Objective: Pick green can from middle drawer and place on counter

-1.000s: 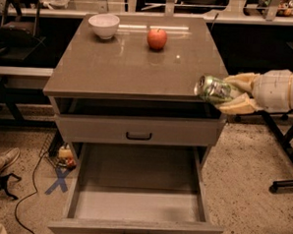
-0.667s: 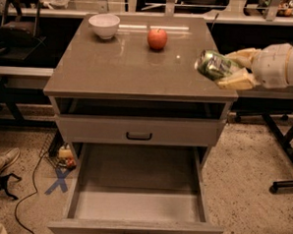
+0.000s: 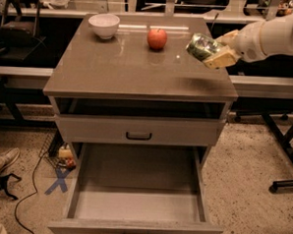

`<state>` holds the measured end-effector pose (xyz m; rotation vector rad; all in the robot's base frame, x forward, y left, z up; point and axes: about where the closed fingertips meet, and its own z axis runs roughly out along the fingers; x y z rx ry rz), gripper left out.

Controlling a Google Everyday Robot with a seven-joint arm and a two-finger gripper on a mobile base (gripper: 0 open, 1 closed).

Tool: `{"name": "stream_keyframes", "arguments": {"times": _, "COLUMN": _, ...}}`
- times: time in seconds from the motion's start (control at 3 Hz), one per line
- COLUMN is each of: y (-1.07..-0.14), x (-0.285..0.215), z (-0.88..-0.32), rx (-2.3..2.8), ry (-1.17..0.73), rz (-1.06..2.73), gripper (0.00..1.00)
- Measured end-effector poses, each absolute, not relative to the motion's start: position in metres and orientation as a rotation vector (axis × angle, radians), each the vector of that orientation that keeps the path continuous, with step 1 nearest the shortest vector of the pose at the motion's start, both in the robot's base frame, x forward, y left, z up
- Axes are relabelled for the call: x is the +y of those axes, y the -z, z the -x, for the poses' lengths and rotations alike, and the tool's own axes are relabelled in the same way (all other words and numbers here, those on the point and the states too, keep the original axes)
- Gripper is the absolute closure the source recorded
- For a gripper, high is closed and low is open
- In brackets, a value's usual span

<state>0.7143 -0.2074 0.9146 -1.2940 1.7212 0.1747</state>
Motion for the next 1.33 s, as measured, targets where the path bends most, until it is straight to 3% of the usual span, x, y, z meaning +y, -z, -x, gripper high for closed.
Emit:
{"name": "stream_keyframes", "arguments": {"times": 0.33, "y": -0.899, "x": -0.193, "z": -0.741, "rx": 1.791, "ry": -0.231, "rz": 1.299, "gripper": 0.82}}
{"name": "stream_keyframes", "arguments": {"times": 0.67, "y": -0.882, "x": -0.181, "z": -0.757, "rx": 1.851, "ry": -0.283, "rz": 1.317, "gripper": 0.58}}
{"name": "stream_keyframes", "arguments": {"times": 1.0, "y": -0.868, "x": -0.163, "z": -0.77, "rx": 1.89, "ry": -0.331, "rz": 1.358, "gripper": 0.27}}
{"name": "stream_keyframes", "arguments": {"times": 1.33, "y": -0.864, "x": -0.153, "z": -0.775, "rx": 1.898, "ry": -0.352, "rz": 1.384, "gripper": 0.04}}
